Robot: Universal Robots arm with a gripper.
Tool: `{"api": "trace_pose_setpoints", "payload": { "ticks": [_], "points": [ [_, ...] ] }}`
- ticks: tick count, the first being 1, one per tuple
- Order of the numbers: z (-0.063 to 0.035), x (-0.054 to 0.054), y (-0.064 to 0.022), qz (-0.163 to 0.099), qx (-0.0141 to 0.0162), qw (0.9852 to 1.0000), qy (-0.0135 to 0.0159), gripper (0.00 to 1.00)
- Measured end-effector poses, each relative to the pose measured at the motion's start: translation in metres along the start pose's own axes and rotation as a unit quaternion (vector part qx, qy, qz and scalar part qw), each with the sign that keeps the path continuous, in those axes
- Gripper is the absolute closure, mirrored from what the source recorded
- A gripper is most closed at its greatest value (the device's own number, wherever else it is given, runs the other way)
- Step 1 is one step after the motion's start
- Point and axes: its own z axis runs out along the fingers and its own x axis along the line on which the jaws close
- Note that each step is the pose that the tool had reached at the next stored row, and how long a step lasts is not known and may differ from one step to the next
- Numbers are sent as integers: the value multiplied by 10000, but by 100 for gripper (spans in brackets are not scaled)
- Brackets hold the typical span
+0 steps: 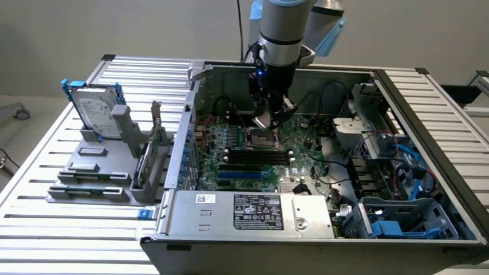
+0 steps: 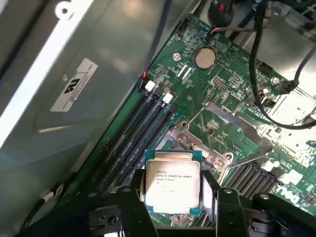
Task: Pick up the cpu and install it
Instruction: 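Place the cpu into insertion slot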
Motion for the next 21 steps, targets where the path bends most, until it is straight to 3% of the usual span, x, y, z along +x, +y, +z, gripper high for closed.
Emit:
{"api": "trace_pose_setpoints", "payload": {
  "ticks": [6,11,16,21],
  "points": [
    [33,-2,-2,497,-2,9988,-4,45],
    [63,-3,-3,910,10,9958,1,45],
    [97,-6,-4,1337,2,9910,-4,45],
    [139,-8,-5,1787,-23,9839,-17,45]
  ]
}}
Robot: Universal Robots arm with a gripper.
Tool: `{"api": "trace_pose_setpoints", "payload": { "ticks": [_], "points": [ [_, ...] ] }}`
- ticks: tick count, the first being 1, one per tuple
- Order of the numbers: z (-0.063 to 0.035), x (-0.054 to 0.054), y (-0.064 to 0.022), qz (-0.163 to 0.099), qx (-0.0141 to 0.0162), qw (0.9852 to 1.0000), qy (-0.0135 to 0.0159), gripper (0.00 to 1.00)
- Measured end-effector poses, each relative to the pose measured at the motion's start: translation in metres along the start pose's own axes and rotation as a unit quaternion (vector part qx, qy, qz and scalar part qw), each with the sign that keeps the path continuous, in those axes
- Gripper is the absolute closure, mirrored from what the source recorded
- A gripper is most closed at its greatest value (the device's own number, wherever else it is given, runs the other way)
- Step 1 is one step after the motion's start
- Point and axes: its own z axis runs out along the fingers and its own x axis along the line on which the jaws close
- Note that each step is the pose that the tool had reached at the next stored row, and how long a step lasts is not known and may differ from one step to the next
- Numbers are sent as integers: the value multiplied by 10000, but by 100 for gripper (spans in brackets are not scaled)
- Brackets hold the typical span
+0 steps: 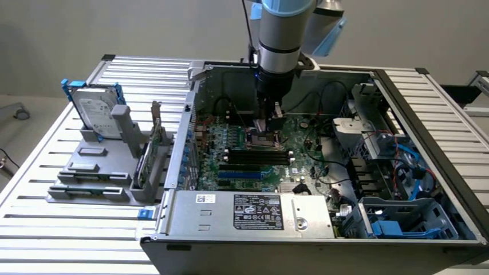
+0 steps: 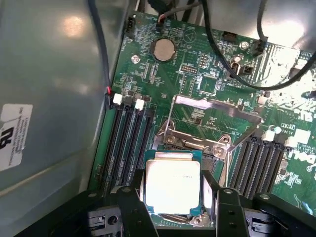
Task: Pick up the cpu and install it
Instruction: 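Place the cpu into insertion slot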
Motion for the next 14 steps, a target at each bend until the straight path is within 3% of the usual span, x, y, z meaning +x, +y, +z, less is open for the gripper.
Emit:
{"api": "trace_pose_setpoints", "payload": {
  "ticks": [4,9,14],
  "points": [
    [20,-1,-1,319,13,9995,-1,45],
    [42,-2,-6,551,77,9985,8,45],
    [97,-1,-29,707,80,9975,3,45]
  ]
}}
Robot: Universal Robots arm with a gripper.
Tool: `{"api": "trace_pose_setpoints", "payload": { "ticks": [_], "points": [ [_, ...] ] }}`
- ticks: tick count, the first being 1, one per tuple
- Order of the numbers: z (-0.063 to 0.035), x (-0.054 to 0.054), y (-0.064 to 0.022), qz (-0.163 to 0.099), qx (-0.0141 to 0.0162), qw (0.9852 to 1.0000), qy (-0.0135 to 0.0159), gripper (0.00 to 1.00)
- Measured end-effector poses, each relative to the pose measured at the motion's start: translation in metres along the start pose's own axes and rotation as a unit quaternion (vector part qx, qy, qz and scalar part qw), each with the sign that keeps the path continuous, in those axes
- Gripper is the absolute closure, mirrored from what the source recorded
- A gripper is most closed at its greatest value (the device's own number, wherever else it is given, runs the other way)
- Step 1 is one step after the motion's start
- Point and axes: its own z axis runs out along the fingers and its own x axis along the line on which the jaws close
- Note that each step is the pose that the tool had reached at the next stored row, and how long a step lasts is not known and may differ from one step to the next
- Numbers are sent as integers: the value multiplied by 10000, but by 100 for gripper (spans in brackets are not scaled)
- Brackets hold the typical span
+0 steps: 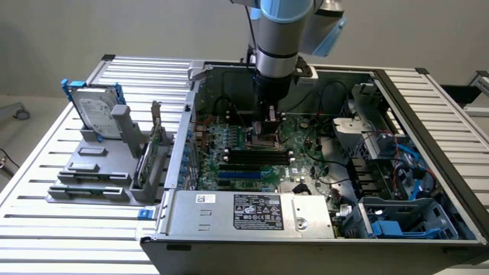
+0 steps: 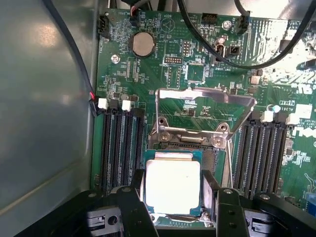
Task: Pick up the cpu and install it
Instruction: 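Place the cpu into insertion slot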
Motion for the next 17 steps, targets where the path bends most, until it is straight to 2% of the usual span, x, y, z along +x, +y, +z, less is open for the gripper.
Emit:
{"api": "trace_pose_setpoints", "payload": {
  "ticks": [6,13,17],
  "points": [
    [53,-1,-39,156,-8,9999,-10,45],
    [55,-25,-55,278,-18,9996,-11,45],
    [55,-42,-56,343,-49,9994,-32,45]
  ]
}}
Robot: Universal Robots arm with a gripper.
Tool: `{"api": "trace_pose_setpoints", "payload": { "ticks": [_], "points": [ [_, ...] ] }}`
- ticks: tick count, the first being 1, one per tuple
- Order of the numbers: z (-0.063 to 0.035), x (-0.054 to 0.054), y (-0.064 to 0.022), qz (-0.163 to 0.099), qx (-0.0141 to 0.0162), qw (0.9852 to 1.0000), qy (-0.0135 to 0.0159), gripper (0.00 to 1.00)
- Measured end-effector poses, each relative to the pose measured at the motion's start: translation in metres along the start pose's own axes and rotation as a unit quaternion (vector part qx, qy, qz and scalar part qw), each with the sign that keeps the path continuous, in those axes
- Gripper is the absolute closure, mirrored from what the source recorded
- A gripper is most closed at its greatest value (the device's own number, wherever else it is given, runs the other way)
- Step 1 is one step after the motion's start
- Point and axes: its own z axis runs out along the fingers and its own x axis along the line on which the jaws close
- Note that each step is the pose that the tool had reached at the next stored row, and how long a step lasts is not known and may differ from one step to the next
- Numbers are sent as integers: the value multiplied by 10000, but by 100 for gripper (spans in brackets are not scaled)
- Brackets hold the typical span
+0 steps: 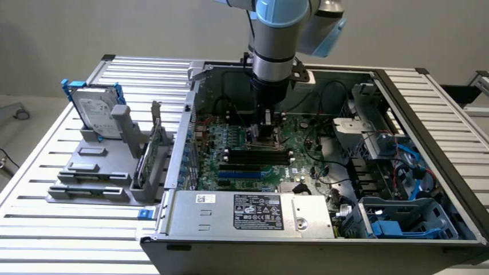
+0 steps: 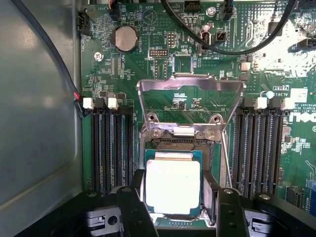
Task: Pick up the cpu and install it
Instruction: 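Place the cpu into insertion slot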
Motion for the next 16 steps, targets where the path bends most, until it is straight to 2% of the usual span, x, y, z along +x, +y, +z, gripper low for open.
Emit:
{"api": "trace_pose_setpoints", "payload": {
  "ticks": [4,12,14,16],
  "points": [
    [7,-18,-7,42,-48,10000,-28,45],
    [26,-42,-37,119,-67,9999,-29,45],
    [35,-44,-37,126,-82,9999,-31,45],
    [46,-45,-37,127,-111,9998,-42,45]
  ]
}}
